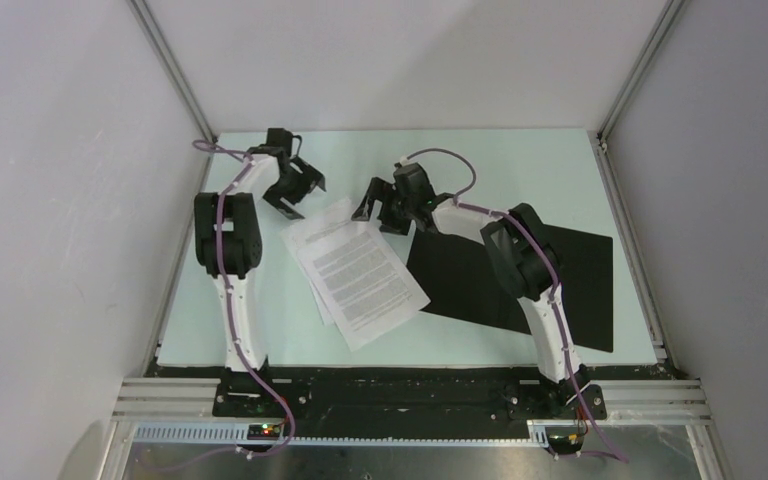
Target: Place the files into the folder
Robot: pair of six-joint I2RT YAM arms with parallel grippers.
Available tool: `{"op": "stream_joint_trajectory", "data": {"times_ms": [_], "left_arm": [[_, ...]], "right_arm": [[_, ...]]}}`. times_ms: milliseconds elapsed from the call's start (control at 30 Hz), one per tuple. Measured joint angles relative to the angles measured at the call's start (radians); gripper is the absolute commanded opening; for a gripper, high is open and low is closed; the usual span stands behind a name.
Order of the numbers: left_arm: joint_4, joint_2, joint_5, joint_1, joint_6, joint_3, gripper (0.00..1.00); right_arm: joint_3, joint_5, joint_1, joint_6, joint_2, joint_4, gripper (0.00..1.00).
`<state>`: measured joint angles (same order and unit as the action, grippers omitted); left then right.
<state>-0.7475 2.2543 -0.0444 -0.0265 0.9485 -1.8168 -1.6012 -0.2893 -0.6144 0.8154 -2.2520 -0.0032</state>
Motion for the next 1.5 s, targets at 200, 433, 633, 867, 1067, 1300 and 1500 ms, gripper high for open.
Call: {"op": "stream_joint_trajectory", "data": {"times_ms": [200, 433, 633, 867, 1067, 1300, 1500], "left_arm": [[-0.003, -0.043, -0.014, -0.069, -0.045, 0.064, 1.00], [-0.062, -0.073, 0.026, -0.063, -0.142, 0.059, 1.00], [-0.074, -0.298, 0.153, -0.050, -0.189, 0.154, 1.00], [-0.047, -0.649, 0.193, -0.056, -0.110, 0.537, 1.00], [-0.019, -0.765, 0.124, -0.121, -0.072, 0.849, 1.00], [0.021, -0.919, 0.101, -0.172, -0.040, 0.979, 1.00], [0.055, -0.935, 0.091, -0.172, -0.033, 1.018, 1.00]], "right_arm": [[0.050, 0.040, -0.061, 0.001, 0.037, 0.000, 0.99], [0.031, -0.003, -0.036, -0.054, 0.038, -0.045, 0.99], [0.002, -0.004, 0.014, -0.155, 0.051, -0.161, 0.99], [0.158, 0.016, 0.034, -0.230, 0.183, -0.248, 0.99], [0.307, 0.093, -0.052, -0.286, 0.340, -0.354, 0.99], [0.427, 0.172, -0.129, -0.310, 0.474, -0.404, 0.99], [0.388, 0.169, -0.119, -0.374, 0.436, -0.341, 1.00]]}}
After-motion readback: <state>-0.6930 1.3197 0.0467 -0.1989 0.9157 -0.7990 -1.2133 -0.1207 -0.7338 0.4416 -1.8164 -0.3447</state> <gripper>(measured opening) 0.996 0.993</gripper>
